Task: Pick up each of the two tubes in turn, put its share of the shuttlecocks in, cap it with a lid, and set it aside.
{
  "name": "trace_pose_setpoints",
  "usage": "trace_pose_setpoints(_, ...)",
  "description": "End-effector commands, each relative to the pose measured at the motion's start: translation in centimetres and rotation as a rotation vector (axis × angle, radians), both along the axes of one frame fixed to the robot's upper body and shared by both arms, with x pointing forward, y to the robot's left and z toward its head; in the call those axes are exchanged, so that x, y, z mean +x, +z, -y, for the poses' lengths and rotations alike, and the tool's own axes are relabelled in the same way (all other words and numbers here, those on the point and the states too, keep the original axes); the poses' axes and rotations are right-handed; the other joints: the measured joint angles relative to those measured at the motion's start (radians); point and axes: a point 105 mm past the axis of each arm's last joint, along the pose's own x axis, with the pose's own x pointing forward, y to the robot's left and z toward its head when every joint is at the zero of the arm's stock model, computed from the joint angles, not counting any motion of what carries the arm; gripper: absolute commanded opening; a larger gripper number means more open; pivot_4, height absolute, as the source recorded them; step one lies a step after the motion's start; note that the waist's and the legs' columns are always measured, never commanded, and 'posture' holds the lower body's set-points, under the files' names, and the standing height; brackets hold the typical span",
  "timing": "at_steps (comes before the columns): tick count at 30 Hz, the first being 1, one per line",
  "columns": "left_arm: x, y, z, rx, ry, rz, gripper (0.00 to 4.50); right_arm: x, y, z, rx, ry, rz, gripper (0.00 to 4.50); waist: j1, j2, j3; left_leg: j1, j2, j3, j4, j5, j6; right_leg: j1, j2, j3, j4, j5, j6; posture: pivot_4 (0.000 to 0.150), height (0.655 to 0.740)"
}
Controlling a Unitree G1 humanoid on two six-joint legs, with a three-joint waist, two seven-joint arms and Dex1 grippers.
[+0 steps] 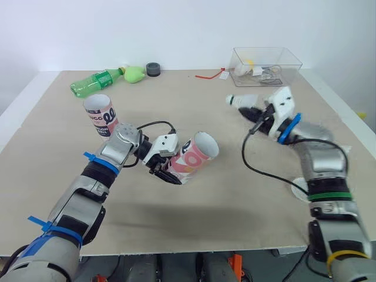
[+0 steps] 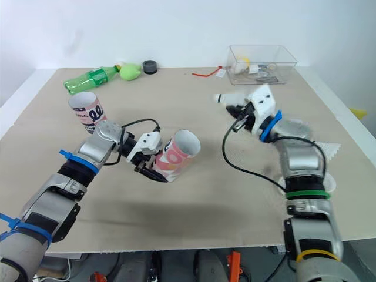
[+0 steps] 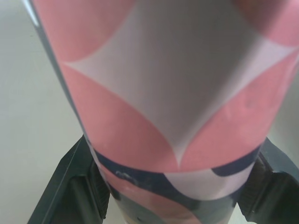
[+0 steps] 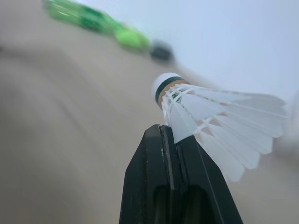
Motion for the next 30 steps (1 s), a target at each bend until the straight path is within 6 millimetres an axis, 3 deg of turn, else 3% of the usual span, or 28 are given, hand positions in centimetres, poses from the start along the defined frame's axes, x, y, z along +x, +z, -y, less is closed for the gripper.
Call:
trace_pose_setpoints(1,0.5,0.7,-0.5,0.03,0.0,0.048,2.84,-4.0,1.9,-1.7,-0.265,0.211,0.237,0.05,0.0,0.0,0.0,0.0,0.0,0.0,0.0,0.0,0.0,0.0,0.0,0.0,0.0,0.0,0.0,0.15,0.74)
trace_pose_setpoints(3,0.6,0.8,-0.5,0.031,0.001,0.049,2.84,-5.9,1.9,-2.2,-0.375,0.305,0.296,0.05,0.0,0.0,0.0,0.0,0.0,0.0,0.0,0.0,0.0,0.0,0.001,0.0,0.0,0.0,0.0,0.15,0.74)
trace_pose_setpoints(11,0.9,0.9,-0.5,0.036,0.004,0.049,2.84,-9.9,1.4,-4.3,-0.547,0.526,0.338,0.05,0.0,0.0,0.0,0.002,0.002,0.002,0.0,0.002,-0.001,0.0,0.003,0.003,0.0,0.001,0.001,0.15,0.74)
trace_pose_setpoints(15,0.9,1.1,-0.3,0.029,0.001,0.044,2.84,-10.2,0.3,-5.0,-0.636,0.572,0.342,0.05,0.0,0.0,0.0,0.002,0.002,0.002,0.0,0.002,-0.001,0.0,0.004,0.004,0.0,0.002,0.001,0.15,0.74)
trace_pose_setpoints(21,0.7,1.6,0.3,0.006,-0.013,0.033,2.84,-9.0,-2.0,-6.2,-0.743,0.575,0.327,0.05,0.002,0.0,0.0,0.002,0.002,0.004,0.0,0.002,-0.001,-0.002,0.004,0.006,0.0,0.002,0.001,0.15,0.74)
trace_pose_setpoints(26,0.7,1.7,0.4,0.006,-0.011,0.029,2.84,-8.8,-1.8,-6.9,-0.735,0.595,0.319,0.05,0.003,-0.001,0.0,0.002,0.002,0.005,0.0,0.002,-0.001,-0.002,0.004,0.007,0.0,0.004,-0.001,0.15,0.74)
trace_pose_setpoints(30,0.6,1.4,0.2,0.009,-0.008,0.024,2.84,-8.8,-1.3,-6.7,-0.736,0.595,0.317,1.31,0.002,-0.001,0.0,0.002,0.002,0.005,0.0,0.002,-0.001,-0.002,0.004,0.007,0.0,0.004,-0.001,0.15,0.74)
